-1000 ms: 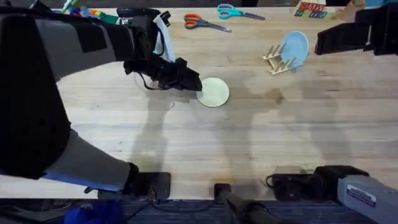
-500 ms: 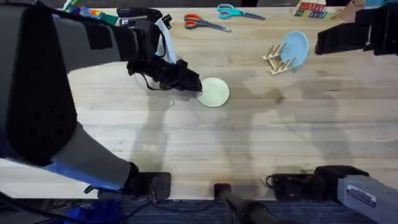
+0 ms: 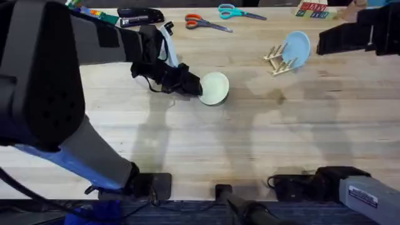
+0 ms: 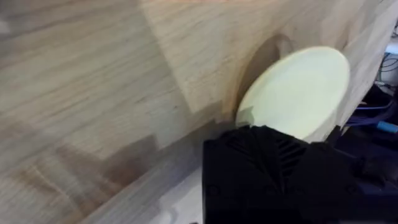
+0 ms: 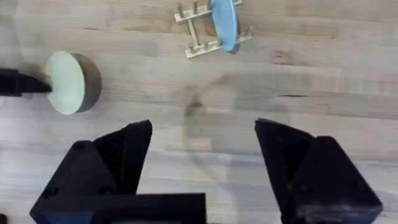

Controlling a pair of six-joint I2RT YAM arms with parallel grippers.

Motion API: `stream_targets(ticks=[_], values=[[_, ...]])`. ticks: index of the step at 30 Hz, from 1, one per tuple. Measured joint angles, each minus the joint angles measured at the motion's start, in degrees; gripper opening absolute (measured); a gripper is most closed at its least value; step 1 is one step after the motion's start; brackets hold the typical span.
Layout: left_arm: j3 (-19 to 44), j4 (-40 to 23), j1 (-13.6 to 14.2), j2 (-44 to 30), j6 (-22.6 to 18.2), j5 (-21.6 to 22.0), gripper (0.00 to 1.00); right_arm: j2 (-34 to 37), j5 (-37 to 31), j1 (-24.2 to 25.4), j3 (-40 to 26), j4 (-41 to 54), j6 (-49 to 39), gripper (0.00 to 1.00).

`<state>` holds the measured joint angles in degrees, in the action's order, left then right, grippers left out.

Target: Pick up the plates from the table one by one and place each into a slot on the dish rack.

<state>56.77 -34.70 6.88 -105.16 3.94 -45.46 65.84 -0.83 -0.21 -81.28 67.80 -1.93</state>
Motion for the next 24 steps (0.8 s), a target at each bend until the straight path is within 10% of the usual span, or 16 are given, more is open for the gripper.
stream_targets(ticks=[24], values=[[0.1,0.0,0.1,0.0,1.3,0.5,0.041,9.7,13.1,-4.5,-0.1,-0.6,4.5,0.994]])
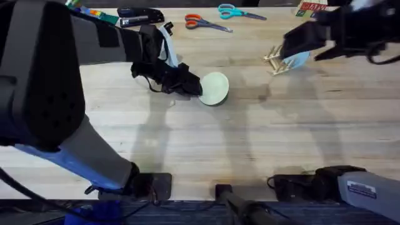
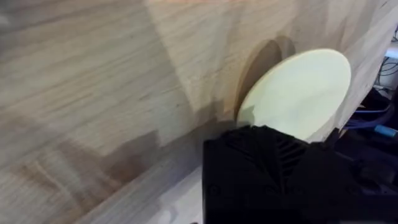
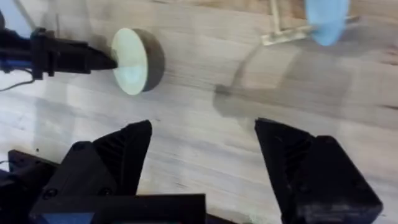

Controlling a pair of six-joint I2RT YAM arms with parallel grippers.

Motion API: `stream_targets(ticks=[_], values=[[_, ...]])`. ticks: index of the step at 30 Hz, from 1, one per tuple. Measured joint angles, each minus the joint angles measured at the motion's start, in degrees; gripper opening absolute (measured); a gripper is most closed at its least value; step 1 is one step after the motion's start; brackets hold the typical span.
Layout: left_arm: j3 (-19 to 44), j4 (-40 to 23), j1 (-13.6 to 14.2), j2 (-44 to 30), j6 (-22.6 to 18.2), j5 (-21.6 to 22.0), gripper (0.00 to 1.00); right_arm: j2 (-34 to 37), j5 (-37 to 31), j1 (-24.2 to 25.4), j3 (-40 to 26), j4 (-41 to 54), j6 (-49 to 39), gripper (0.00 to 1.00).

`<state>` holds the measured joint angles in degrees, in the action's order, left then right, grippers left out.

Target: Pick up the plates from the table one by one and place each into a slot on the dish rack.

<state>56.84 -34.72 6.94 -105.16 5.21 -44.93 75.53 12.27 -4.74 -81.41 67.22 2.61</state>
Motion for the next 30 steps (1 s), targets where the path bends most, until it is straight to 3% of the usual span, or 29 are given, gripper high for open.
stream_targets(ticks=[12,13,22,30], values=[[0.0,0.0,0.0,0.0,0.0,0.0,0.041,9.9,1.1,-9.5,0.0,-7.1,5.5,0.995],[0.0,0.0,0.0,0.0,0.0,0.1,0.041,13.6,3.5,-11.4,0.0,-9.5,6.8,0.994],[0.0,0.0,0.0,0.0,0.0,0.1,0.04,24.3,6.3,-14.1,0.0,-12.8,8.0,0.995],[0.0,0.0,0.0,0.0,0.0,0.1,0.041,26.9,6.3,-14.1,0.0,-14.1,8.1,0.994]])
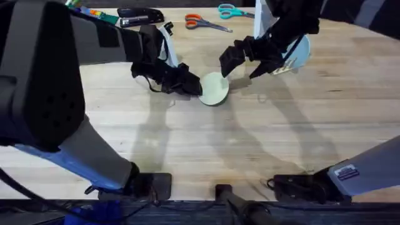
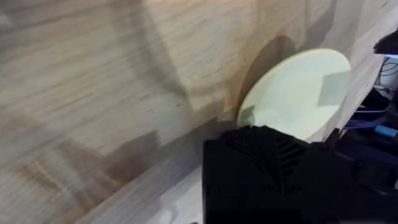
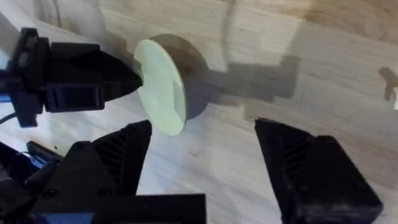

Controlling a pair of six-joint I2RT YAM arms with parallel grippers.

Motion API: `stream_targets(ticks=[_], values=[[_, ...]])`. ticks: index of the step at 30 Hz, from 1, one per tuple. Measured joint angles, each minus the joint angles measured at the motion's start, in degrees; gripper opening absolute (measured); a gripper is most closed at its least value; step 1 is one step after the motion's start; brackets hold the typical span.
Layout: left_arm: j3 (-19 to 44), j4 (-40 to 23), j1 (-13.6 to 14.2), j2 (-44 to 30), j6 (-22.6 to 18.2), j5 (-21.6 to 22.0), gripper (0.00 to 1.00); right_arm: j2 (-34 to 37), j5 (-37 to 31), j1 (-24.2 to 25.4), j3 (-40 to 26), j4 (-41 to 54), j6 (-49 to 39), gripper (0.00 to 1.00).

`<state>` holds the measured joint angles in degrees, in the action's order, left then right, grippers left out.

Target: Pick up the plates from the table one by one and place each into a slot on the dish rack.

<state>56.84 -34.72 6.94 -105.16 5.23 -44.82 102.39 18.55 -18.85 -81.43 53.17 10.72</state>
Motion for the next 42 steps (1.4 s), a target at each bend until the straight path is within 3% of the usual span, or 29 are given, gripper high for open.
stream_targets(ticks=[19,24,42], values=[[0.0,0.0,0.0,0.0,0.0,0.0,0.041,0.2,0.4,-0.9,0.0,-4.4,0.0,0.995],[0.0,0.0,0.0,0.0,0.0,0.0,0.041,3.6,0.4,-3.2,-0.1,-6.9,0.0,0.995],[0.0,0.0,0.0,0.0,0.0,0.0,0.04,9.2,2.6,-3.9,-0.1,-9.9,1.0,0.995]])
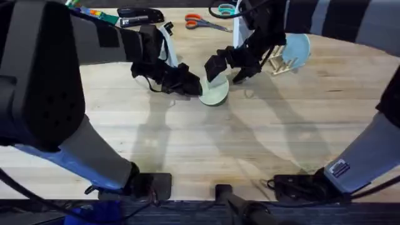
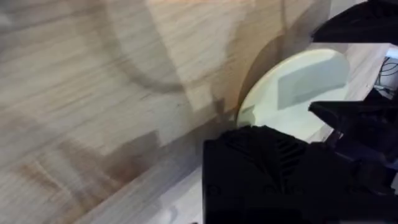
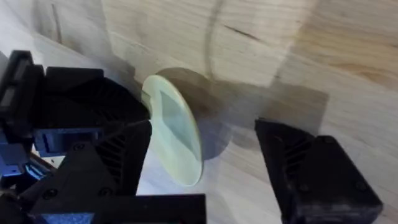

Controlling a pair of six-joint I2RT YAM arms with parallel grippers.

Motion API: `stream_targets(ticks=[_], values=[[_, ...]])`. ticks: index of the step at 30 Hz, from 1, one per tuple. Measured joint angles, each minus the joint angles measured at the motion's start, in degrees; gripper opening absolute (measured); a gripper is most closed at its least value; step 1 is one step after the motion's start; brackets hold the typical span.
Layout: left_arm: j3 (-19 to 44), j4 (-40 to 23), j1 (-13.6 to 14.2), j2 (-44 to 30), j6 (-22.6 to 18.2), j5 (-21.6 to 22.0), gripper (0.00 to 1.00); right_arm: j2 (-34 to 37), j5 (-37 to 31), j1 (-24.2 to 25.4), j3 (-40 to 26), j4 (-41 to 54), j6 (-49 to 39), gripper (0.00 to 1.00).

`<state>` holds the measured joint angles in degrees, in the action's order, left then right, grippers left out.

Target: Pick up the plates from the table one by one and place each into a slot on the dish rack.

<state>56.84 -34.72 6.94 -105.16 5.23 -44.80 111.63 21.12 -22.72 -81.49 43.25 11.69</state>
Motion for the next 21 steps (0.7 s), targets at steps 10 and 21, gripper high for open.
stream_targets(ticks=[10,21], values=[[0.0,0.0,0.0,0.0,0.0,0.0,0.041,0.0,0.4,-2.6,0.0,-1.2,0.3,0.995],[0.0,0.0,0.0,0.0,0.0,0.0,0.041,0.0,0.3,-2.6,0.0,-1.2,0.3,0.893]])
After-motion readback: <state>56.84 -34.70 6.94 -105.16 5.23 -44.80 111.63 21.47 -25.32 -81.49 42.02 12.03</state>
